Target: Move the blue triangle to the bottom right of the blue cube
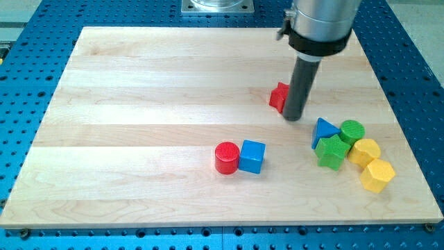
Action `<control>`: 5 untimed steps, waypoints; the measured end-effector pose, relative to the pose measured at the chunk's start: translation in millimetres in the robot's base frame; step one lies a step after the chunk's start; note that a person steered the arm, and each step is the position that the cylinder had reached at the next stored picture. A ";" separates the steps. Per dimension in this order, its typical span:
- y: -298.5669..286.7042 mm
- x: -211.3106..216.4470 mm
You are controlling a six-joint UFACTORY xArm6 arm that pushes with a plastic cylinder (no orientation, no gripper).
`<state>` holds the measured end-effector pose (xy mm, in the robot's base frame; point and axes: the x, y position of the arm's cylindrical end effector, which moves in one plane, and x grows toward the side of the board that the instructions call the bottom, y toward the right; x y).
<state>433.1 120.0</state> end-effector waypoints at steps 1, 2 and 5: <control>63.0 8.4; 55.5 19.4; 15.0 30.4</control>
<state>463.6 135.0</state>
